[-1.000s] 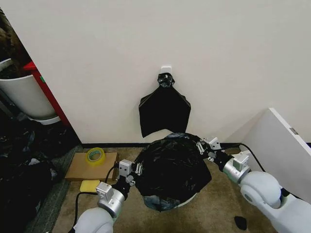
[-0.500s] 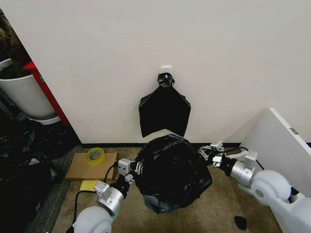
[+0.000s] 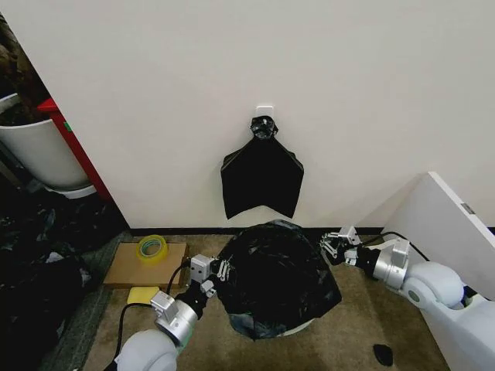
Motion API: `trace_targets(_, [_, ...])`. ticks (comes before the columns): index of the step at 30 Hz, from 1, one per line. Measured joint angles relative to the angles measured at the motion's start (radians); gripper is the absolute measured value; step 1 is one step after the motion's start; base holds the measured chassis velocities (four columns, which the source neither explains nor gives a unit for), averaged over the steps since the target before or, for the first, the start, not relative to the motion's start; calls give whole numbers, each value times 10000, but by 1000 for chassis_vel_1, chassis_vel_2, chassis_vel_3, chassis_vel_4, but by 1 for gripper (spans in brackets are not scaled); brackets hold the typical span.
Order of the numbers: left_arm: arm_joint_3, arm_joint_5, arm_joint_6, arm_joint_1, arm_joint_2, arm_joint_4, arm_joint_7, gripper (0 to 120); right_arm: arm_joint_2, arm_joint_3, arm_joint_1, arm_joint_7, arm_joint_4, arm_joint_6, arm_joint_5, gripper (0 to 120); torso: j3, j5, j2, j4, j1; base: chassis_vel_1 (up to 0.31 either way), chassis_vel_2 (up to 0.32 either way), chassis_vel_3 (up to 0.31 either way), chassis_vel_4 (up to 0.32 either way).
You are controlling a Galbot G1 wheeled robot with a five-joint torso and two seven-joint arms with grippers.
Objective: Place the garbage bag over the trash bin.
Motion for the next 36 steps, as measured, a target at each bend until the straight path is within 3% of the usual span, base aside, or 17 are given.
trace_targets(4, [17, -2, 0, -6, -29, 10, -37, 1, 6, 57, -102, -57, 121, 45, -26, 0, 0, -2, 0, 0, 0, 0, 0, 0, 0])
trace_targets(7, [-10, -180, 78, -11, -99, 29, -249, 1, 122, 278, -202, 139, 306, 175, 64, 15, 0, -1, 0, 0, 0, 0, 0, 0, 0])
trace_targets(12, [-82, -412, 220, -13, -109, 30, -445, 1, 157, 560, -231, 445, 332, 0, 365, 27, 0, -1, 0, 1, 0, 0, 0, 0, 0])
trace_targets(16, [-153, -647, 451, -83, -131, 33, -711, 1, 215, 1214, -574, 994, 579, -859, 1258, 48, 0, 0, 0, -1, 0, 0, 0, 0, 0])
trace_targets(23, [-215, -1284, 1186, -23, -263, -227, -1496, 1, 697, 2264, -1105, 1877, 1092, -1570, 2794, 70, 0, 0, 0, -5, 0, 0, 0, 0, 0])
trace_targets(26, [-324, -2835, 1811, 458, -388, -633, -1992, 1, 945, 2252, -1647, 1882, 2306, -1367, 2261, 85, -1, 3, 0, 6, 0, 0, 0, 0, 0])
trace_targets(27, [-324, -2835, 1811, 458, -388, -633, -1992, 1, 945, 2252, -1647, 1882, 2306, -1367, 2261, 85, -1, 3, 0, 6, 0, 0, 0, 0, 0])
trace_targets(30, [-340, -3633, 2240, 257, -434, -494, -2405, 1, 1165, 1940, -2710, 1846, 4183, -1257, 1260, 98, -2, -3, 1, -4, -1, 0, 0, 0, 0])
trace_targets(36, [-292, -3925, 2813, -186, -464, -381, -2837, 1, 1387, 1559, -3670, 1829, 5429, -1124, -6, 100, -2, -3, 1, -2, -1, 0, 0, 0, 0])
